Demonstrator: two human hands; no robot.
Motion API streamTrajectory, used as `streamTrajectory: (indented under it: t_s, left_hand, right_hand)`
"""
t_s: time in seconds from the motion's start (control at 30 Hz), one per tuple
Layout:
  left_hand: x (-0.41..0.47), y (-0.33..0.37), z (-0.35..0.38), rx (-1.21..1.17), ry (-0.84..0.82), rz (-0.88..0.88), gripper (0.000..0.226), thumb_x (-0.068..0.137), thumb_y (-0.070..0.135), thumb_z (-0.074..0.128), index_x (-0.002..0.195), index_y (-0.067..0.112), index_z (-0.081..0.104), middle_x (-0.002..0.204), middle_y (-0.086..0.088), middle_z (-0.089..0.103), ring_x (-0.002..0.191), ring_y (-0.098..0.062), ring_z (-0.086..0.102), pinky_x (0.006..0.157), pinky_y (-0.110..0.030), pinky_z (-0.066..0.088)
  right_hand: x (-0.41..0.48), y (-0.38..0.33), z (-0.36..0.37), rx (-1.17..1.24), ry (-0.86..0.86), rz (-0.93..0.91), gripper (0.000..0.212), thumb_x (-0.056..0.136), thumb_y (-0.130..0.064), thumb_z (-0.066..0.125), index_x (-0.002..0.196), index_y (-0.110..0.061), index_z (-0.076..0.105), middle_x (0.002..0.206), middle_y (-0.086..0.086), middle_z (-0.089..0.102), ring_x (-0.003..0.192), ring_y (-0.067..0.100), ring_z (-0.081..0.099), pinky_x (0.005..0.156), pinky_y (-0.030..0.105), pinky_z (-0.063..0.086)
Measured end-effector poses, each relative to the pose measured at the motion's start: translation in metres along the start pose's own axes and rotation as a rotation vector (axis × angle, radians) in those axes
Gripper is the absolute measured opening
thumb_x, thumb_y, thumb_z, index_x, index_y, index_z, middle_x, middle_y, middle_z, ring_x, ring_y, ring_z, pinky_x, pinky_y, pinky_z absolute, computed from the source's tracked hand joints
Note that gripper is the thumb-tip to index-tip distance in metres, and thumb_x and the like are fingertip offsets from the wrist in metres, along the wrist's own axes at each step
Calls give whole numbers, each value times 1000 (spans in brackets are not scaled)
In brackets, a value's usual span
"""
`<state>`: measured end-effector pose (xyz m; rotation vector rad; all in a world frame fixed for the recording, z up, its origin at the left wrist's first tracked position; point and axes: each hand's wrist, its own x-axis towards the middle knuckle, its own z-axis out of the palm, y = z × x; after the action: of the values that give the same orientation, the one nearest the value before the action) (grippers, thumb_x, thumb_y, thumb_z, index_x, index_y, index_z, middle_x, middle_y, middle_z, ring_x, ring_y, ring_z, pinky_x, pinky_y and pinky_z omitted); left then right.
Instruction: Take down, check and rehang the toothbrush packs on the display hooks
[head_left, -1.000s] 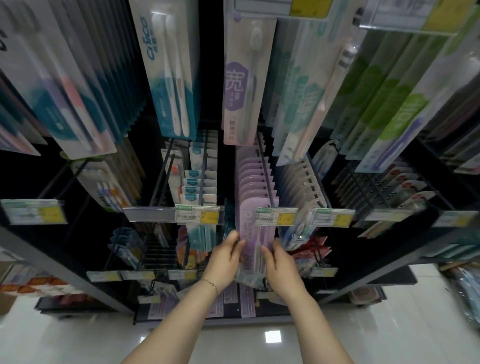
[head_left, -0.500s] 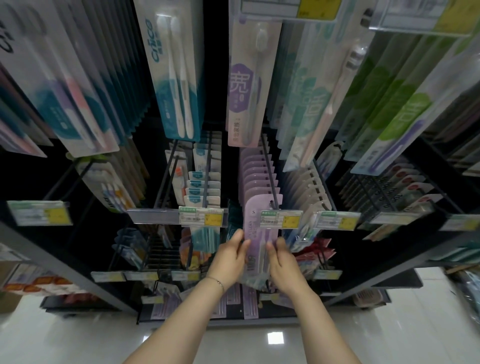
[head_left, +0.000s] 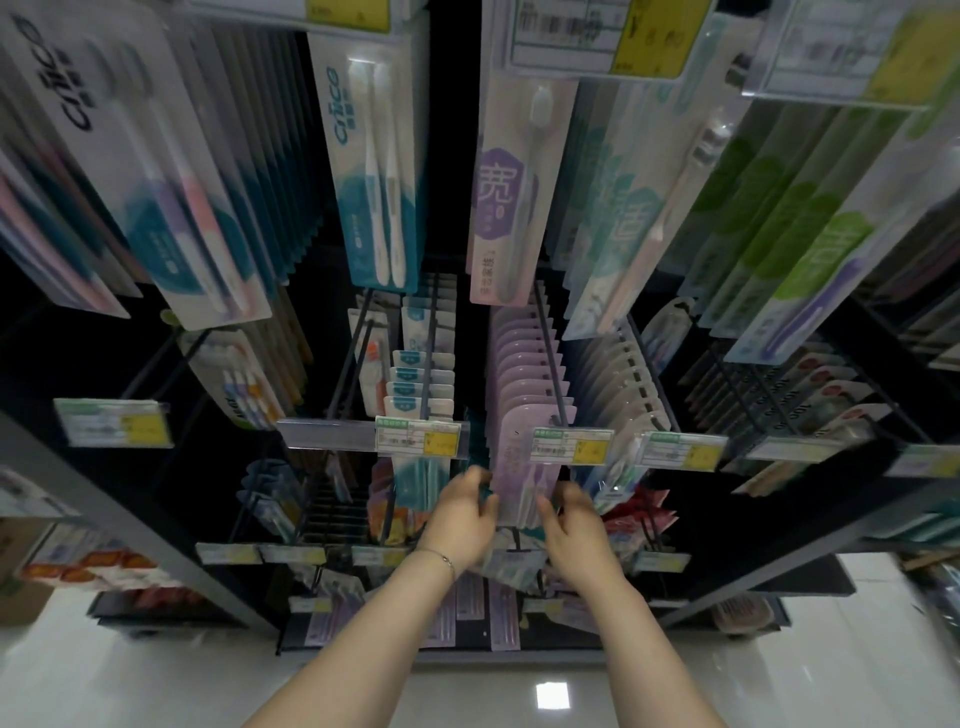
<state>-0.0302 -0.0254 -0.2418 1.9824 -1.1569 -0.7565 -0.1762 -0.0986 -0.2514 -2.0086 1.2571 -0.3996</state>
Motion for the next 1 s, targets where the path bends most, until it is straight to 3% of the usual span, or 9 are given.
streamTrajectory:
  t_s: [0.1,0.27,0.47,0.73,0.9,1.0]
  left_hand:
    - [-3,-1,-7,58,1,-24,33,97,24,49,127,12,47,128,-6,52,111,-22,55,97,-35,46]
    - [-15,-5,-23,202,13,8,28,98,25,48,123,14,50,125,-7,54,106,-22,57,93,-34,48]
    - [-41,-5,-44,392,73,49,19,97,27,47,111,17,56,113,-3,62,98,-24,61,78,-33,51]
    - [-74,9,-79,572,188,108,17,97,30,42,102,18,52,100,-2,61,93,-28,62,72,-37,46]
    - [-85,20,-112,610,269,192,16,98,33,41,100,20,51,93,0,62,85,-26,63,64,-34,41]
    - [-90,24,-136,635,317,234,16,97,34,42,98,22,52,93,2,63,84,-25,64,65,-34,47]
  right_hand:
    - [-2,-3,-3,-62,29,1,24,98,-31,49,116,-16,53,111,4,55,101,22,59,82,31,47]
    - [-9,-13,-7,-148,61,54,39,96,-30,52,129,-10,46,125,9,49,110,28,57,85,34,48]
    - [-25,-30,0,-271,-48,-112,25,96,-31,50,109,-12,58,110,7,54,98,25,57,81,37,50]
    - [-39,-95,-2,-367,-84,-386,26,97,-39,45,109,-18,56,106,3,56,100,23,56,78,36,47]
    - [-43,-131,-19,-484,-126,-411,31,98,-44,42,115,-21,55,107,2,58,95,24,60,73,37,51]
    - [-45,-151,-30,-546,-134,-397,31,97,-46,43,110,-21,56,105,1,60,95,24,60,73,37,52]
